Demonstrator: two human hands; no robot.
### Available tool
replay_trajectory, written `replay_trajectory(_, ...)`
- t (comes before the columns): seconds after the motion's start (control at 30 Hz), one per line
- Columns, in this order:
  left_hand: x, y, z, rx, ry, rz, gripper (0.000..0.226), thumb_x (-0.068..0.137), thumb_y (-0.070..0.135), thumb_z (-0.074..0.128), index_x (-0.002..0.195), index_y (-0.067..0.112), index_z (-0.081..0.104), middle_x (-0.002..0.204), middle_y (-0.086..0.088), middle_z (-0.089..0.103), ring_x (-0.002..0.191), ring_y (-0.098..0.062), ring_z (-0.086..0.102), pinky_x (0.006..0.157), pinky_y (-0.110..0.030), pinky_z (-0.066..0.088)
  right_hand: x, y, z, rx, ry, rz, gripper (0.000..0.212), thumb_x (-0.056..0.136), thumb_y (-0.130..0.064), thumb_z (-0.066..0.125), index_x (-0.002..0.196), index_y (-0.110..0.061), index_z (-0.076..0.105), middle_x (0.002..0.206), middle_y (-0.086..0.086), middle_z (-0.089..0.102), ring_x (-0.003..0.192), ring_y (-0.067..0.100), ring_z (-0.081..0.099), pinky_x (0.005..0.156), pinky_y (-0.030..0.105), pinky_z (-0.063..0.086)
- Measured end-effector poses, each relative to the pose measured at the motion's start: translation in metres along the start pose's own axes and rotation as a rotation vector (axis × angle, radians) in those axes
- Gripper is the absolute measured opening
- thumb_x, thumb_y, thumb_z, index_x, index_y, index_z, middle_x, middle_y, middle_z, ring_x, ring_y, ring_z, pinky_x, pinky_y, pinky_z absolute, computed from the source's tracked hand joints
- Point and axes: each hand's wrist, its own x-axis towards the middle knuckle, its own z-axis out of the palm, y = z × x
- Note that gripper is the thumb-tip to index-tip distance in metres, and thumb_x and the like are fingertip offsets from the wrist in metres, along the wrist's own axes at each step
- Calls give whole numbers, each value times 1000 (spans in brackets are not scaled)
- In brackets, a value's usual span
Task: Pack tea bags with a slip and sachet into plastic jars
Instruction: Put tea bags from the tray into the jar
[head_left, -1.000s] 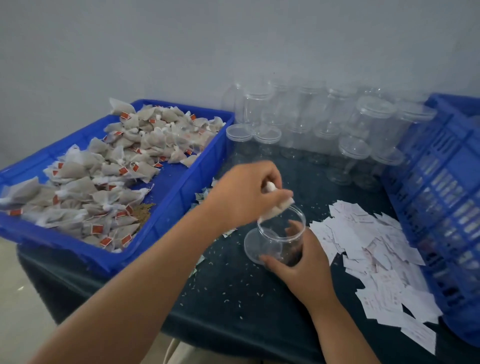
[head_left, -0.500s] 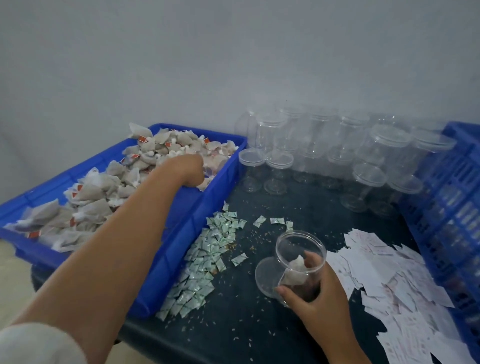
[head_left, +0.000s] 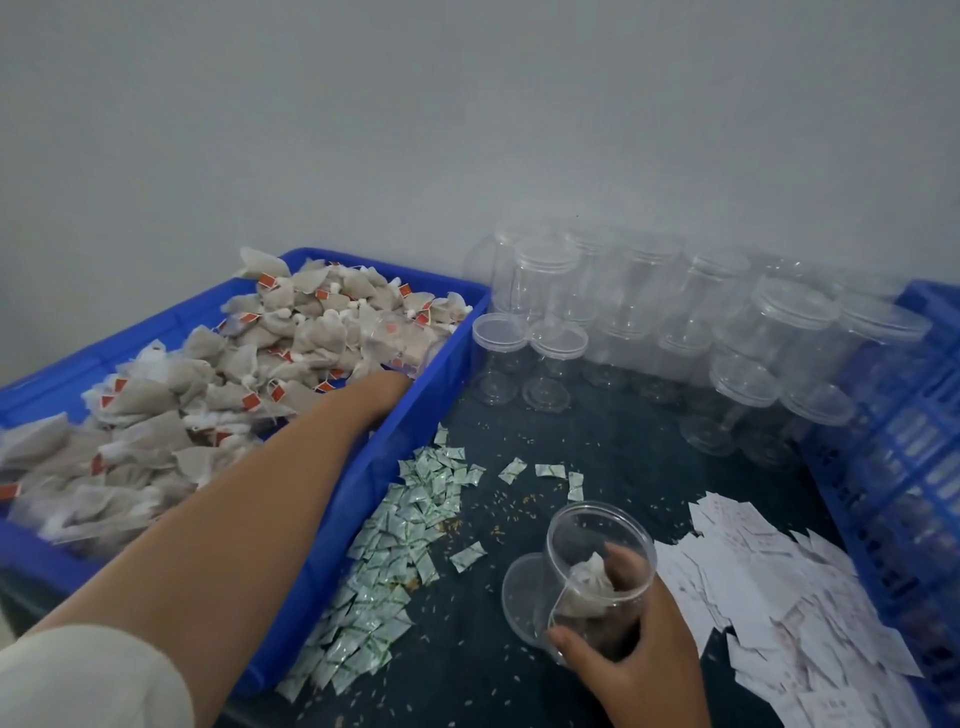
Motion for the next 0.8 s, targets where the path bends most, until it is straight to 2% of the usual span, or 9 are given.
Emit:
replay_trajectory(0.07,-11,0,-10,134,-32,23,26,105,14,50,120,4,69,120,-15,71,105,-31,69,97,-45,57,0,-2,1,-12,16,2,91,48,-59,93,131,-61,56,127,-30,69,119,-11,64,93,21,49)
replay_trajectory(0.17,-33,7,-33,360,-89,33,25,96,8,54,111,8,73,96,-2,79,80,-17,75,69,-31,56,-1,-4,1,-22,25,7,87,51,-63,90,130,-62,55,127,-34,67,117,-14,63,88,12,49)
replay_trajectory(0.2,-40,10,-42,399,-106,29,26,93,7,55,107,10,76,89,-2,81,77,-16,76,66,-29,56,-2,-5,1,-24,22,16,87,52,-64,90,131,-59,56,127,-33,67,117,-14,63,90,13,50)
replay_trajectory(0.33,-80,26,-71,457,-14,71,25,86,13,57,92,13,81,88,-4,79,93,-27,75,71,-34,55,-2,-6,-2,-37,25,23,85,55,-69,87,132,-58,54,131,-35,63,120,-14,60,92,18,47)
replay_trajectory(0.43,-112,32,-75,277,204,146,27,96,14,49,107,13,74,106,-6,72,101,-27,67,76,-35,50,-3,-8,-3,-44,36,24,83,57,-72,86,132,-64,50,133,-36,61,122,-15,58,91,13,45)
replay_trajectory(0.57,-162,41,-58,0,337,247,22,96,12,49,89,23,67,85,-3,66,76,-21,59,66,-33,44,-5,-11,-4,-53,30,21,80,59,-72,86,130,-65,50,130,-36,62,120,-13,59,86,9,47)
replay_trajectory(0.67,-189,54,-49,-188,447,319,19,98,14,49,93,15,68,79,-3,62,69,-17,52,65,-31,42,-5,-13,-4,-61,20,11,78,60,-71,88,129,-63,52,129,-34,63,119,-11,61,86,4,46)
replay_trajectory(0.73,-206,68,-42,-356,418,388,20,100,15,49,96,14,69,71,-5,57,65,-13,52,64,-28,44,-5,-14,-3,-60,17,9,77,60,-70,89,128,-62,52,128,-34,63,118,-11,61,87,2,45)
replay_trajectory(0.8,-223,83,-32,-517,314,491,21,104,11,50,94,10,69,69,-10,51,56,-6,53,59,-16,47,-5,-15,-4,-63,17,5,77,60,-73,88,127,-63,51,128,-36,62,118,-12,61,88,1,44)
